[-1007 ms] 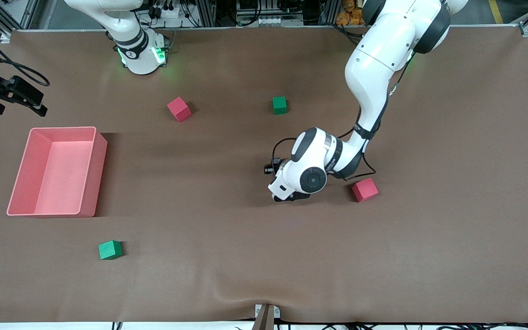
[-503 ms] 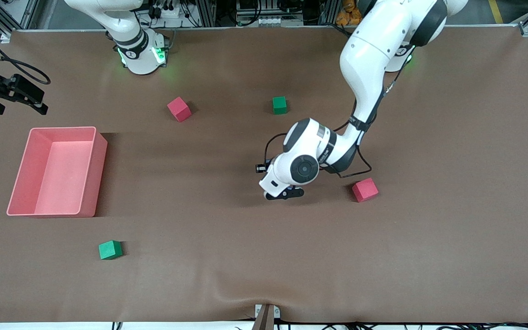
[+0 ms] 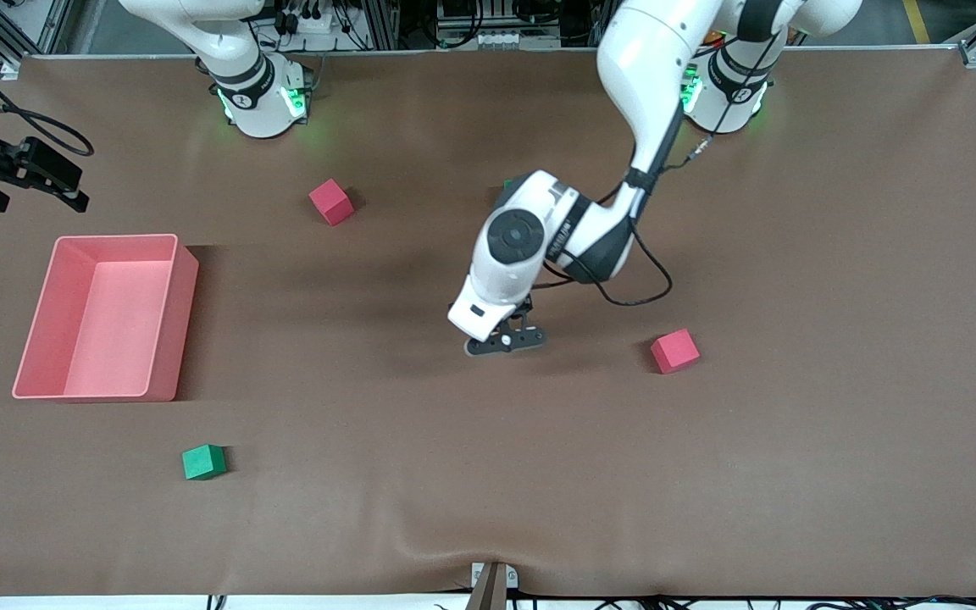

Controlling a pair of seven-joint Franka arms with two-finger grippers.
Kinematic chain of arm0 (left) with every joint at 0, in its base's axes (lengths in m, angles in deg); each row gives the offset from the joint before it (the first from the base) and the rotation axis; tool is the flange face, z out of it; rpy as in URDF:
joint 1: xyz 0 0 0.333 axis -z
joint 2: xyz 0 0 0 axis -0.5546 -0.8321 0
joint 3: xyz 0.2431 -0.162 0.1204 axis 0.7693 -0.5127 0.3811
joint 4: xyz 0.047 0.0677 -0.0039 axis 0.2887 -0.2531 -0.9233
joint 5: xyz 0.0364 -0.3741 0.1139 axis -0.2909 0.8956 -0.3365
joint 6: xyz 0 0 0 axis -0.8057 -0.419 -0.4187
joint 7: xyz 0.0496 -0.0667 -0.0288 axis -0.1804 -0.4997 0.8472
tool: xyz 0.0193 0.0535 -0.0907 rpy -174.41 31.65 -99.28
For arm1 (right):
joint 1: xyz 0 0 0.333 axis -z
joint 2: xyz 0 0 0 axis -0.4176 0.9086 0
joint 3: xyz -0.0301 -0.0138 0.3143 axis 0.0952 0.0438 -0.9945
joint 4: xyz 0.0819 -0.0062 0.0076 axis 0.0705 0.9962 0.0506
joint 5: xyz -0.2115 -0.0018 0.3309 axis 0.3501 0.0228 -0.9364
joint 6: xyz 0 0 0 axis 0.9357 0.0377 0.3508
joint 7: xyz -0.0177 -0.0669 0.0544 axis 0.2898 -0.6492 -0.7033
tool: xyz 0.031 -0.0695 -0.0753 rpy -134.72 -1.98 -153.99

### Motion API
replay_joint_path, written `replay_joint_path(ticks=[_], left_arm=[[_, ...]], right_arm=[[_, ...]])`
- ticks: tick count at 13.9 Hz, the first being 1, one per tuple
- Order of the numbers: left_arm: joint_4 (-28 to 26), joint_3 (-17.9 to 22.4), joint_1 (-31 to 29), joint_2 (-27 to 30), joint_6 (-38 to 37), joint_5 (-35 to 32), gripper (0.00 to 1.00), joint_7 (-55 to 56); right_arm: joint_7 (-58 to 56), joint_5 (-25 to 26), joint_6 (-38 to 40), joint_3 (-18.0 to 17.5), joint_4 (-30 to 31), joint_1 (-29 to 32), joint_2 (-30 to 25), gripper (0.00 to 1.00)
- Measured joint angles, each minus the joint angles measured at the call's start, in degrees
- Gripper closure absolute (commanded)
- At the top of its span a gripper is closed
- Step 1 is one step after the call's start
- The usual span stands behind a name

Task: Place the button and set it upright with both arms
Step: 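Lift and turn the button upright with the left gripper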

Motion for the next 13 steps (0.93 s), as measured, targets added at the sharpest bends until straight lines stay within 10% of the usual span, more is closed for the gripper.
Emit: replay_joint_path(ticks=[13], left_arm=[[-1.2,2.9,10.5,-3.7,14.1,-40.6,1.00,35.1]], right_arm=[[0.0,0.0,0.2,0.0,0.0,0.0,0.1,0.00]])
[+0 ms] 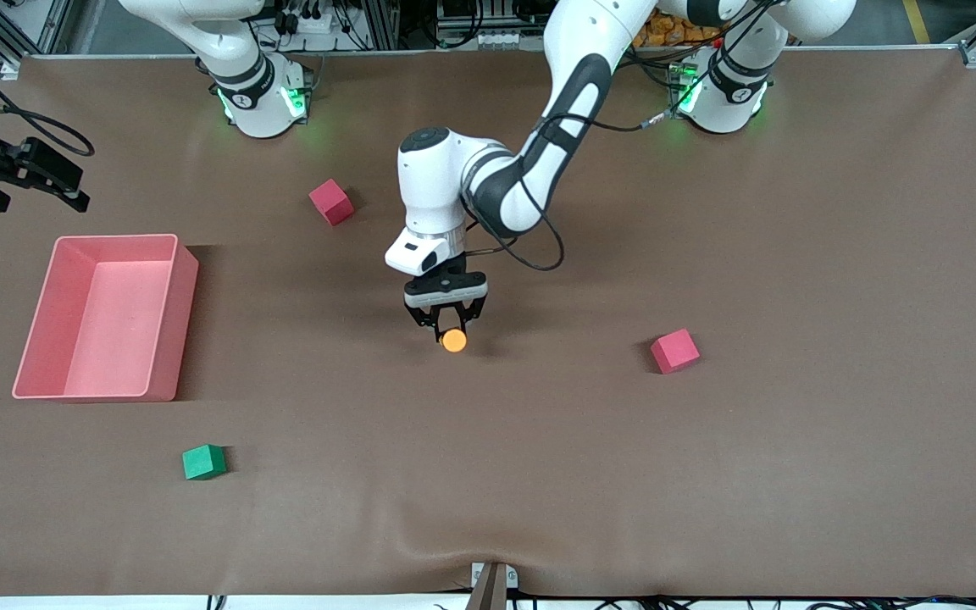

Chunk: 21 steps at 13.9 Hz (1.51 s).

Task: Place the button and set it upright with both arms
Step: 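Lift and turn the button upright with the left gripper, then lower the upright button onto the table and open the left gripper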

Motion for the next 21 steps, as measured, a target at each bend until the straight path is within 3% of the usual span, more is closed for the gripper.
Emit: replay_joint_path(ticks=[3,7,13,18,19,21], left_arm=[[-0.1,-0.1,1.0,-1.6,2.1,-3.6,1.00,4.4],[-0.2,-0.1,2.1,-4.0,2.8,-16.7,1.00,14.5],[-0.4,-0.2,3.5,-7.3,2.8,-29.4,1.00,22.0],[-0.6,-0.2,4.0,-9.1,2.8,-34.1,1.00,22.6],[-0.7,-0.2,4.1,-9.2,2.8,-34.4,0.99,22.6],[-0.7,-0.2,4.4,-9.3,2.8,-34.7,0.81,22.6]], right_arm=[[0.0,0.0,0.0,0.0,0.0,0.0,0.0,0.00],[0.0,0.0,0.0,0.1,0.0,0.0,0.1,0.00],[0.0,0.0,0.1,0.2,0.0,0.0,0.1,0.00],[0.0,0.0,0.1,0.3,0.0,0.0,0.1,0.00],[0.0,0.0,0.1,0.3,0.0,0.0,0.1,0.00],[0.0,0.0,0.1,0.3,0.0,0.0,0.1,0.00]])
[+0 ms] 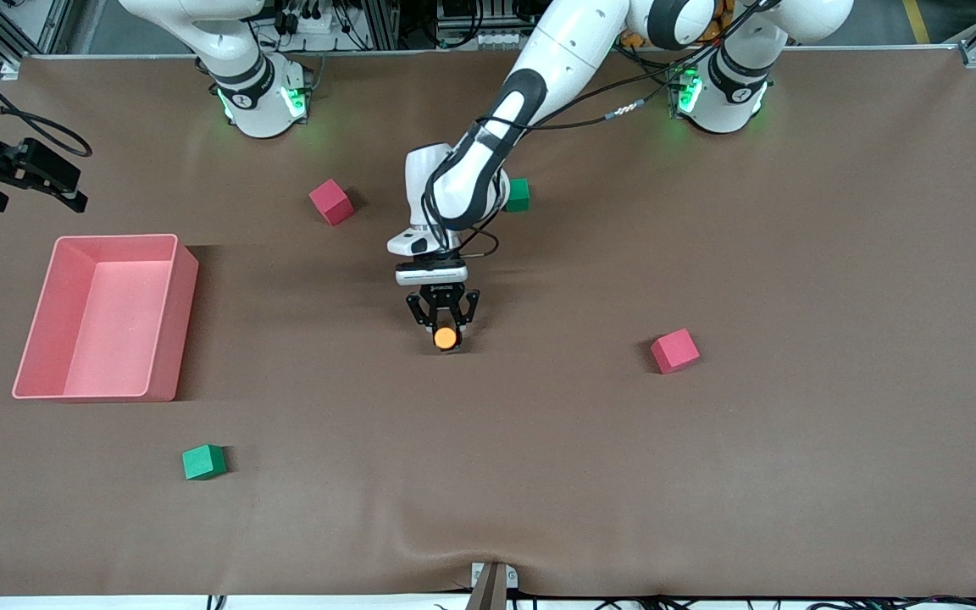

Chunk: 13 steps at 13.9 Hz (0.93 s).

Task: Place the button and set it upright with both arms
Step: 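Lower the upright button onto the table and open the left gripper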

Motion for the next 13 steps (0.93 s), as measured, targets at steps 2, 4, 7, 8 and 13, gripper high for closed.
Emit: replay_joint_path(ticks=[2,4,7,8,13], left_arm=[[-0.1,0.0,0.2,0.0,0.0,-0.8,0.81,0.0],[-0.3,0.0,0.2,0.0,0.0,-1.0,0.81,0.0],[-1.2,0.0,0.3,-0.3,0.0,-1.0,0.77,0.0],[-1.3,0.0,0.3,-0.4,-0.1,-1.2,0.70,0.0],[-1.2,-0.2,0.5,-0.4,0.0,-1.2,0.00,1.6]], right_arm=[[0.0,0.0,0.0,0.0,0.0,0.0,0.0,0.00],[0.0,0.0,0.0,0.0,0.0,0.0,0.0,0.00],[0.0,0.0,0.0,0.0,0.0,0.0,0.0,0.00],[0.0,0.0,0.0,0.0,0.0,0.0,0.0,0.00],[0.0,0.0,0.0,0.0,0.0,0.0,0.0,0.00]])
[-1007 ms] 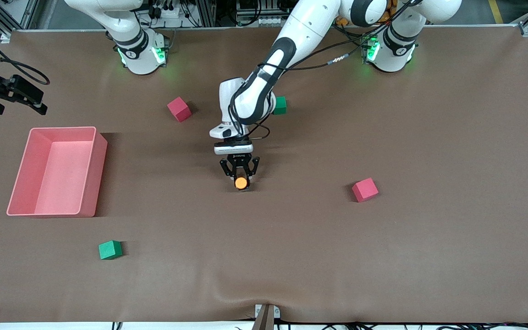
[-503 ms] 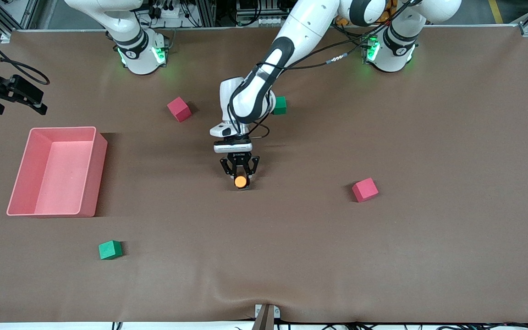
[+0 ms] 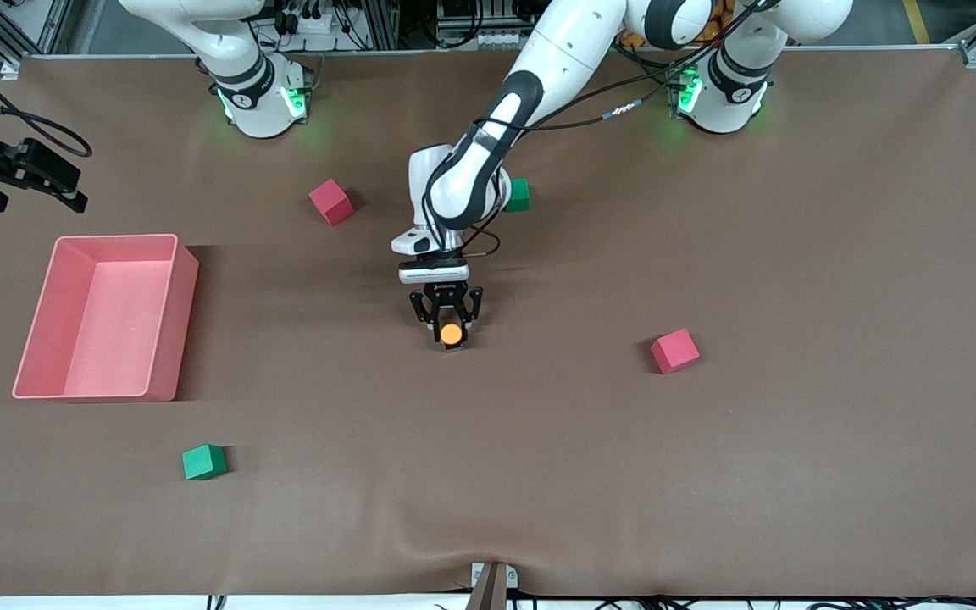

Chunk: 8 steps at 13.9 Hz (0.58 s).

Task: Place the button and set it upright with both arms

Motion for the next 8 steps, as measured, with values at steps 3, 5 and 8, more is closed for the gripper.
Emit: replay_joint_path(ticks=[3,5,8], left_arm=[[0.3,-1.4,0.2,0.1,0.0,1.0,0.00,2.6],[0.4,-2.9,0.2,0.8,-1.0,4.2,0.00,3.3],[0.5,-6.3,0.3,3.6,-7.0,11.3,0.00,2.8]], right_arm=[[0.0,0.0,0.0,0.0,0.0,0.0,0.0,0.00],[0.0,0.0,0.1,0.0,0.0,0.0,0.0,0.00],[0.0,0.0,0.2,0.0,0.0,0.0,0.1,0.00]])
